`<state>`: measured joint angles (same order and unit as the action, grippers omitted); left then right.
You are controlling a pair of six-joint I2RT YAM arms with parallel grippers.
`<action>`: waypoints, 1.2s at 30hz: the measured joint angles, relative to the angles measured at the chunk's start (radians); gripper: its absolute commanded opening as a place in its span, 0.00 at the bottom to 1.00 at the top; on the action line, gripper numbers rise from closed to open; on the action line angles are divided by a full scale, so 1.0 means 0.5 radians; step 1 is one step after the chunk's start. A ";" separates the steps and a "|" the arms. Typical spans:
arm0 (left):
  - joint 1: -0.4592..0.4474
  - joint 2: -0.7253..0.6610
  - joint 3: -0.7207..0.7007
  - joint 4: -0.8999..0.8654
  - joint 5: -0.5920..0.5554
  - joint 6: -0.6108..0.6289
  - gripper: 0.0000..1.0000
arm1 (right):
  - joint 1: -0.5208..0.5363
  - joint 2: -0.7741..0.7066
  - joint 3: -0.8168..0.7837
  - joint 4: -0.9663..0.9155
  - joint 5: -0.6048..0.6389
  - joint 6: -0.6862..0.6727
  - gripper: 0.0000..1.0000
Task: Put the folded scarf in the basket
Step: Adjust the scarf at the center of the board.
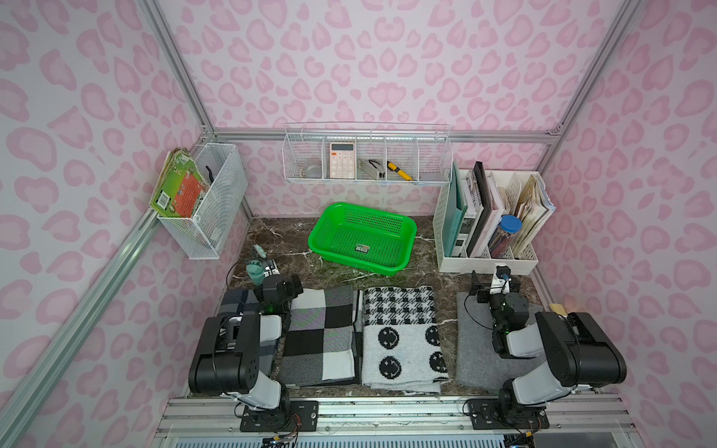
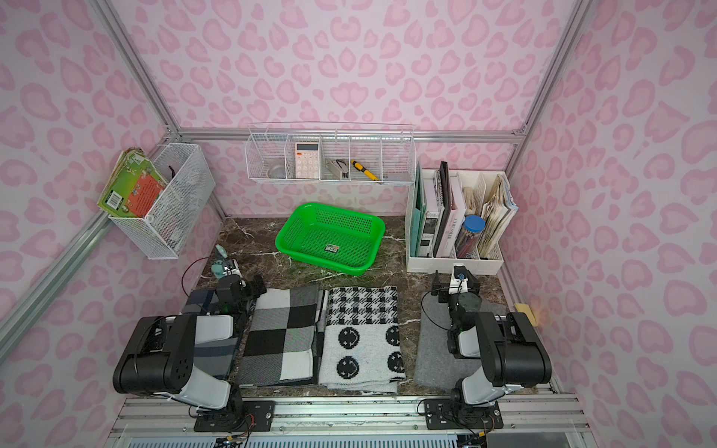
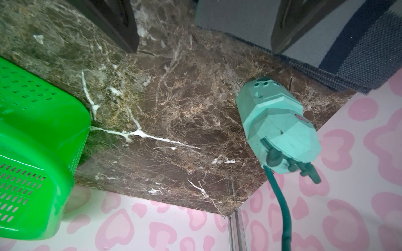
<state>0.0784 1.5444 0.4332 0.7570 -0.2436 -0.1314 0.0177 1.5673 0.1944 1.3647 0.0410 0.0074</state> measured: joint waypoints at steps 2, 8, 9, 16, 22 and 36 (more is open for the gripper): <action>0.000 0.000 0.000 0.000 0.000 0.000 0.99 | -0.001 0.000 0.000 0.000 0.000 0.000 1.00; 0.000 0.000 0.000 0.000 0.000 0.000 0.99 | -0.002 0.000 0.000 0.000 0.000 0.000 1.00; 0.000 0.000 0.000 0.001 0.000 0.000 0.99 | -0.002 0.000 0.000 0.000 0.001 0.000 1.00; -0.101 -0.189 0.270 -0.424 -0.125 0.040 0.99 | 0.077 -0.275 -0.061 -0.040 0.134 -0.003 1.00; -0.129 -0.296 0.896 -1.294 -0.256 -0.276 0.99 | 0.195 -0.599 -0.102 -0.199 0.401 -0.007 1.00; -0.130 -1.289 0.326 -1.522 0.042 -0.844 0.99 | -0.107 -1.752 0.099 -1.829 0.524 0.965 1.00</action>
<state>0.0132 0.9001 0.5961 -0.0040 -0.2226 -0.5533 -0.0357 0.6914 0.2440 0.4503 0.3031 0.4900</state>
